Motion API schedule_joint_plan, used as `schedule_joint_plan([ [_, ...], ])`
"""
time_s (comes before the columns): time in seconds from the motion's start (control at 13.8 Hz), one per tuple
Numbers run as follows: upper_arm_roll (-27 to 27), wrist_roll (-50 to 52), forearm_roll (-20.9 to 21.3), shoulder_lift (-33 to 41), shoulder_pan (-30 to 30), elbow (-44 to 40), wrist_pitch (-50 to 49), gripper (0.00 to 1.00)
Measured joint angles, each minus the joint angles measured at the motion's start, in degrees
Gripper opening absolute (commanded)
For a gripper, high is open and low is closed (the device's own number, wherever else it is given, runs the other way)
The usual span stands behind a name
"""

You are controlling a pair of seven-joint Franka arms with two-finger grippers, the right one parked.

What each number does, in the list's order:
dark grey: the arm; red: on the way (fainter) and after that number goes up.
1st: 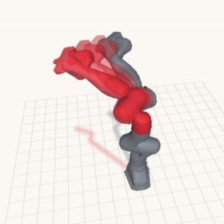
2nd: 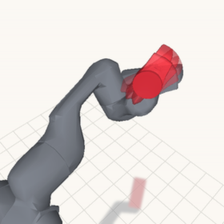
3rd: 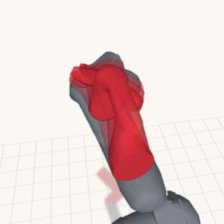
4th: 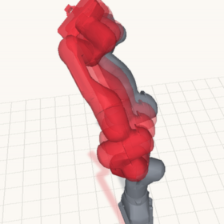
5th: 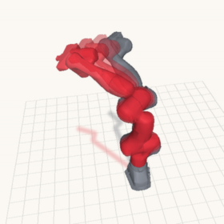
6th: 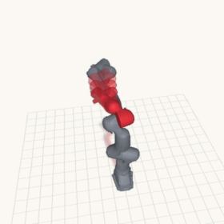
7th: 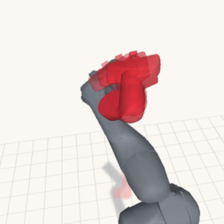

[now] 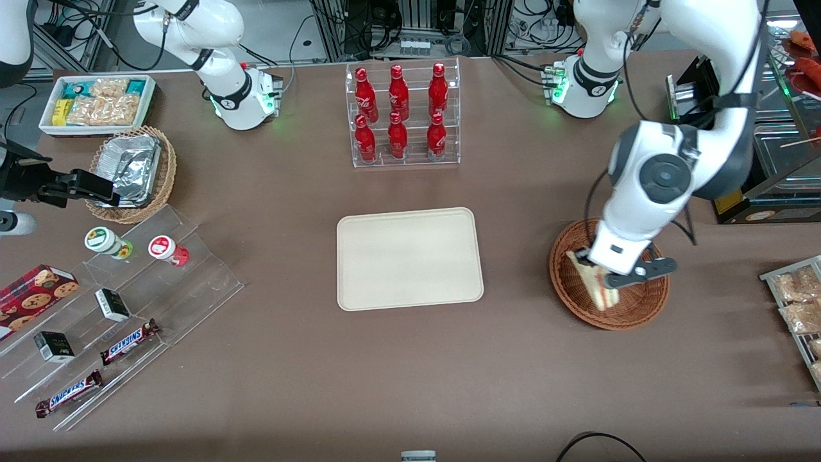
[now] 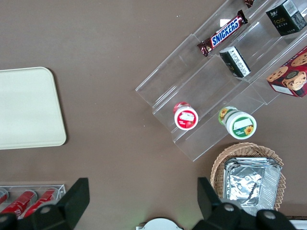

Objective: Place sandwich from basket to tray
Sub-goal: 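Carry the sandwich with the left gripper over the cream tray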

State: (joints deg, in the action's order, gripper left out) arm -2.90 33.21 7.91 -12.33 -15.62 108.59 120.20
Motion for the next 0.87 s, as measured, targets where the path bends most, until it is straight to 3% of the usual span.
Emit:
schedule_joint_plan([
  [0.29, -0.3, 5.5, -0.1, -3.1, -8.8, -7.9, -3.6, 0.00],
  [0.87, -0.4, 7.7, -4.6, -18.3, -23.1, -22.3, -3.7, 0.00],
])
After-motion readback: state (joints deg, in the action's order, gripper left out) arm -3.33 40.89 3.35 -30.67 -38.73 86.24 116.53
